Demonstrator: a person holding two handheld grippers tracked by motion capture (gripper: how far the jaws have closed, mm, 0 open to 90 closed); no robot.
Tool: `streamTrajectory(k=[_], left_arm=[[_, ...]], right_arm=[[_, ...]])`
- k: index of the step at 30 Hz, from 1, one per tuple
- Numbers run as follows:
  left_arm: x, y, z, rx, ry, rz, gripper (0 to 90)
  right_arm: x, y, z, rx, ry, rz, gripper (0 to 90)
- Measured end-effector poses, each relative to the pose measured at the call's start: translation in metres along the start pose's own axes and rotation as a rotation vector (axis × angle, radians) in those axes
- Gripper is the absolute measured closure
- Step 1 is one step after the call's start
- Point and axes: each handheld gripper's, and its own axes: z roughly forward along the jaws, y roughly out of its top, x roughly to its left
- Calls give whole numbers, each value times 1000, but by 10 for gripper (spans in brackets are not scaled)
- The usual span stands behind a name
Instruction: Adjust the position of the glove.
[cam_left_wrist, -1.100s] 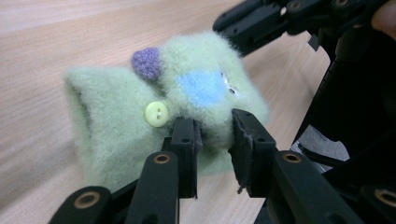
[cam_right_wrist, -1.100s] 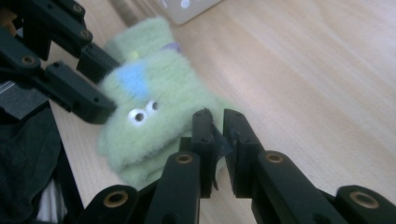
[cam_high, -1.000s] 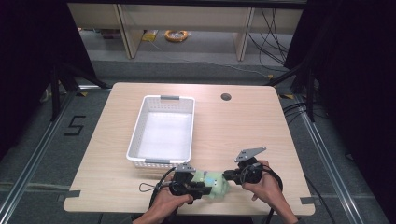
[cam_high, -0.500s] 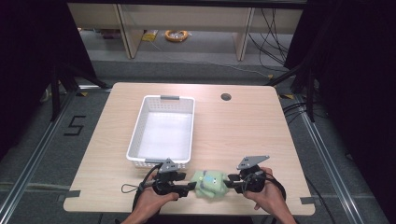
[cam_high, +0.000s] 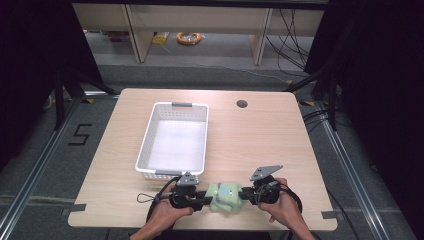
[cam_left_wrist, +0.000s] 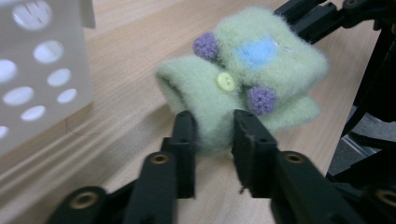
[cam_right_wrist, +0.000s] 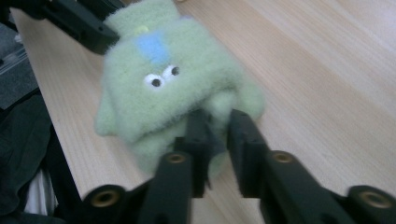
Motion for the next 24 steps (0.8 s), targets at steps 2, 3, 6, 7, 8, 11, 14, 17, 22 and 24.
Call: streamTrajectory(k=[2,3,6,7,8,11,14,17,22,24], left_arm=[[-2,1,-4,-6,-1,-2,779],[-2,2,-6,-12,-8,13,789],[-8,4,-12,-21,-41,2,802],[-11,3,-13,-25,-47,-17,803],[-17,3,-14,-31,-73,-29,803],[-23,1,-11,-37,-74,-13,801],[-26,-4,-4,-18,-84,-27,798],[-28,-7,2,-5,-85,-22,796],[-32,-10,1,-13,-75,-26,795],[-29,-9,-1,-6,-77,-19,795]], right_arm=[[0,2,-3,3,1,-20,874],[0,2,-4,-15,-3,-16,881],[3,6,-11,-40,-18,-34,888],[3,8,-15,-29,-16,-37,888],[3,11,-21,-54,-17,-34,888],[0,12,-25,-57,-21,-34,889],[-4,12,-26,-46,-26,-25,888],[-12,11,-17,-29,-31,-37,888],[-15,13,-9,0,-5,-24,887],[-15,13,-8,-1,-1,-22,887]])
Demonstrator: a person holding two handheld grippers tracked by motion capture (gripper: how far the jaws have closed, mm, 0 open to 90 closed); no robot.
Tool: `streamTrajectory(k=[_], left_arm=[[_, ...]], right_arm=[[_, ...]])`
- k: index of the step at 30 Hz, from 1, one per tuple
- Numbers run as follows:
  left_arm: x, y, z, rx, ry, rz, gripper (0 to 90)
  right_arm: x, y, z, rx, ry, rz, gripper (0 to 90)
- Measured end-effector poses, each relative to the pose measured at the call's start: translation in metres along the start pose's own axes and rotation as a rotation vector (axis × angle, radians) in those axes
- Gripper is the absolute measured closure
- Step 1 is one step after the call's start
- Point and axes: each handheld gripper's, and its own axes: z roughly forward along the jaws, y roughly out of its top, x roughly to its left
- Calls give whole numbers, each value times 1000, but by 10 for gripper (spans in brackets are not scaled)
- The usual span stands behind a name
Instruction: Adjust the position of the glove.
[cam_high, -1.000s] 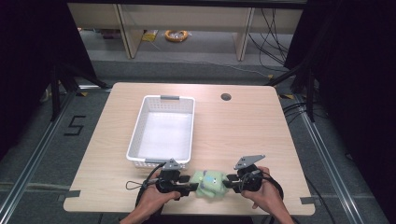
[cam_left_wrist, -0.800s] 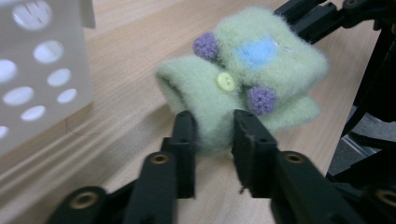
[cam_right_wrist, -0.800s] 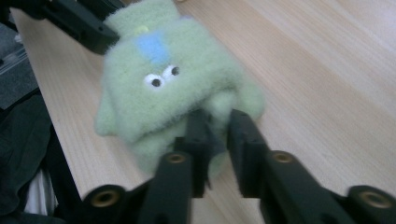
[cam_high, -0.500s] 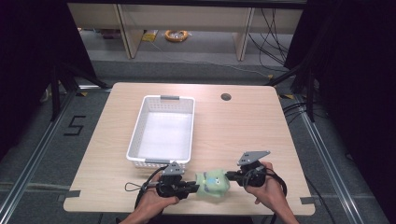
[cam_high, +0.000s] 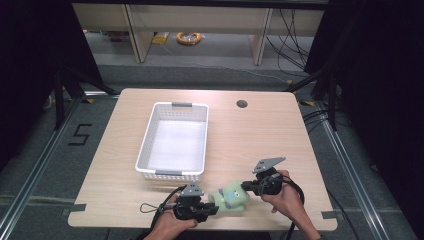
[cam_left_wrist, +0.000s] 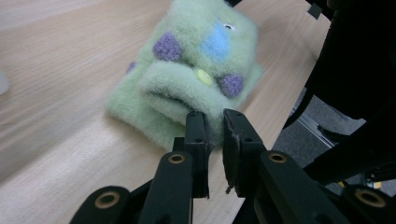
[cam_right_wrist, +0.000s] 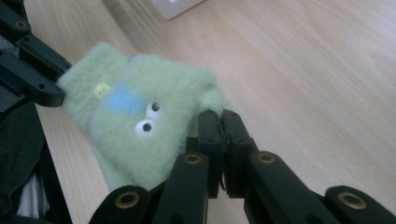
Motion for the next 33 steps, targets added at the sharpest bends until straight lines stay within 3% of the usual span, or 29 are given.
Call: streamTrajectory(k=[5,14,17,22,23,25,27,31,32,33], left_arm=[[8,-2,-3,-14,47,-26,800],[13,-1,-7,-14,43,-32,808],[10,3,-11,-37,47,4,843],[12,6,-15,-72,51,-20,886],[17,6,-16,-66,68,-27,877],[21,4,-15,-47,65,-40,861],[22,3,-13,-40,70,-49,845],[21,3,-11,-39,57,-71,738],[23,3,-11,-40,52,-94,629],[25,3,-11,-33,50,-102,615]], right_arm=[[1,0,-1,2,18,18,885],[1,-3,4,5,24,25,881],[4,0,-3,-25,48,28,885],[6,3,-7,-51,40,31,885],[9,3,-6,-38,66,67,885],[6,1,-3,-45,48,49,885],[6,0,-2,-26,41,62,884],[3,-6,3,-2,46,83,865],[3,-8,3,-24,46,109,800],[2,-8,1,-9,41,127,766]])
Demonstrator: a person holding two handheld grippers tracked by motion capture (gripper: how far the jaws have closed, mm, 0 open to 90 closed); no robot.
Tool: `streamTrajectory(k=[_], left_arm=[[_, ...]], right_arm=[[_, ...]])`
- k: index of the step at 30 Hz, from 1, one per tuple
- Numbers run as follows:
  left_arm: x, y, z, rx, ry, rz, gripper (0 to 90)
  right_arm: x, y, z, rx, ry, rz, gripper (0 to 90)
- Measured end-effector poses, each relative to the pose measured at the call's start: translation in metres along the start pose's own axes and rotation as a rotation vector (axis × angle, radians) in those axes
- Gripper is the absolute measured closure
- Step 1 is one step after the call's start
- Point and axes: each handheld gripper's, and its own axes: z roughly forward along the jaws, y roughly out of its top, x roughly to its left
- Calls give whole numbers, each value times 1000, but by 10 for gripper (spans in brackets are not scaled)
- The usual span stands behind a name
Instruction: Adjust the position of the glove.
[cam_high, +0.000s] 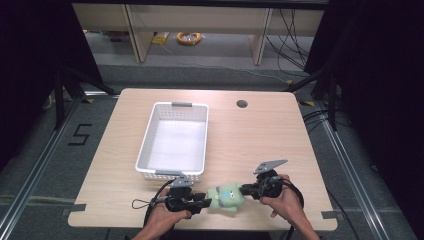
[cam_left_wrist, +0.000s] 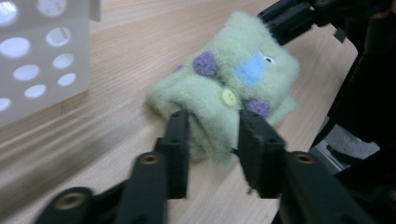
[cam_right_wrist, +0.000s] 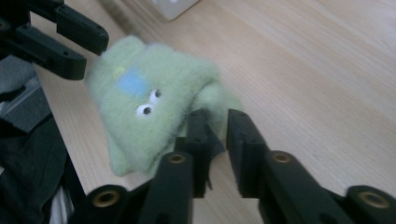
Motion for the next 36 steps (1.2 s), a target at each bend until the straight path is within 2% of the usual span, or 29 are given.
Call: streamTrajectory(k=[1,2,3,4,5,6,9,10,12,13,14,17,18,19,20,23,24,27,28,29,30,33,34,36], left_arm=[[1,0,0,-4,12,-11,603],[1,0,0,-4,12,-11,581],[3,0,1,0,11,-17,556],[4,0,2,8,15,-44,528],[4,0,2,8,15,-44,523],[3,1,3,15,33,-57,509],[2,3,6,19,16,-66,448],[1,4,10,33,21,-83,437],[2,4,12,38,25,-81,436],[2,5,14,45,32,-82,436],[5,5,17,47,23,-98,440],[5,7,18,54,44,-101,449],[6,7,19,55,44,-100,449],[7,7,20,53,24,-107,456],[8,8,22,57,27,-110,462],[6,8,23,70,39,-103,477],[6,8,25,71,23,-101,477],[6,8,28,78,31,-96,493],[6,8,28,85,12,-93,499],[6,8,28,85,12,-93,504],[5,7,28,83,15,-83,510],[4,7,29,79,15,-76,542],[3,6,30,85,8,-65,549],[2,7,30,93,3,-63,557]], right_arm=[[-1,-1,1,-30,-6,5,746],[-1,-1,1,-30,-6,5,746],[-1,-2,-3,-10,-15,24,711],[-1,-4,-6,-31,-14,73,637],[-1,-4,-6,-31,-14,73,637],[1,-5,-9,-60,-3,108,590],[3,-5,-9,-80,-1,131,540],[9,-3,-7,-78,19,186,500],[9,-3,-4,-70,8,186,492],[7,-2,-1,-63,13,159,492],[9,-3,6,-31,22,206,489],[4,-5,12,-17,17,191,477],[5,-6,13,-7,17,231,474],[1,-7,14,-6,26,219,474],[-2,-9,16,-2,20,235,474],[-4,-11,18,-5,28,248,475],[-4,-11,19,-5,24,254,475],[-4,-14,20,-6,56,256,479],[-3,-15,21,-13,49,266,482],[-3,-15,21,-13,49,266,482],[-4,-16,23,-19,77,271,495],[-3,-17,23,-24,73,270,500],[-3,-17,24,-29,92,263,515],[-2,-18,25,-28,96,268,531]])
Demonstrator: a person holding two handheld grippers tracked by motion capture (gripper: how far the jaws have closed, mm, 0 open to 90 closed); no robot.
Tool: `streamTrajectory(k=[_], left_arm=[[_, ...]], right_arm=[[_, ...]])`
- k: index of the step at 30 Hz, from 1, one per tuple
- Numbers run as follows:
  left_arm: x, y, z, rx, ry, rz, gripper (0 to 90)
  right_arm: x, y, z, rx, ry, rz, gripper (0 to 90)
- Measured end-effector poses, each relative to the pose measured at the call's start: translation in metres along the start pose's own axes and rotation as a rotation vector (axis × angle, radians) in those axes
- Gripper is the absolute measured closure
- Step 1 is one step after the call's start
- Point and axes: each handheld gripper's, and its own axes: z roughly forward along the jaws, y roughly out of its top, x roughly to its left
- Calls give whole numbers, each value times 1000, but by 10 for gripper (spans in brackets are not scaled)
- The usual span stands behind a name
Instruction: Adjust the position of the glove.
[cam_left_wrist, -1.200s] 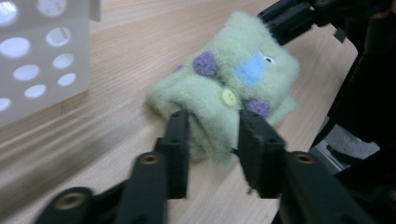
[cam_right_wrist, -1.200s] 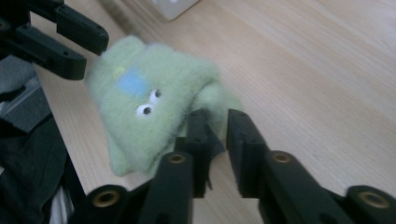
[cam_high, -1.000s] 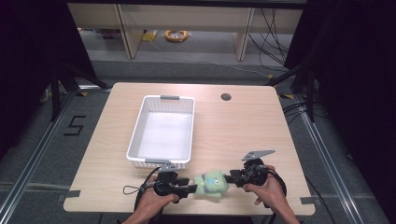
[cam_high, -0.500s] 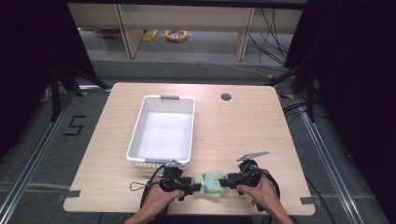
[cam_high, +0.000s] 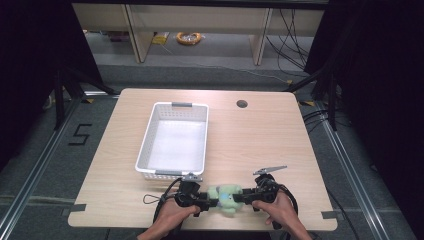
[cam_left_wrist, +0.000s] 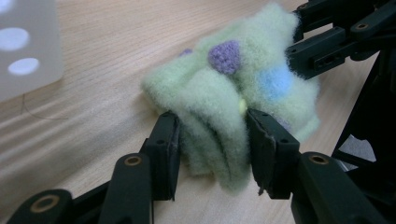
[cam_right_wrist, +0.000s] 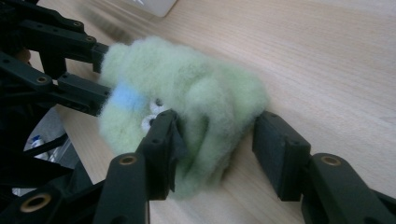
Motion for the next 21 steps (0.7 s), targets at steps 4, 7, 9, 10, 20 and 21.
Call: streamTrajectory(k=[4,7,9,10,20,21], left_arm=[[0,-1,1,-5,-1,7,587],[-1,-1,1,-7,-3,15,634],[-1,0,-1,-5,1,19,659],[-1,-1,0,-16,-4,20,669],[-3,0,-8,-23,-25,61,719],[-3,0,-10,-26,-37,62,720]], right_arm=[[2,-1,3,2,33,13,552],[1,-1,4,-6,27,0,570],[-2,-2,5,-14,57,-5,617],[-1,-2,5,-19,52,-2,648],[0,-1,0,-38,78,-59,764],[1,-1,-1,-37,87,-64,769]])
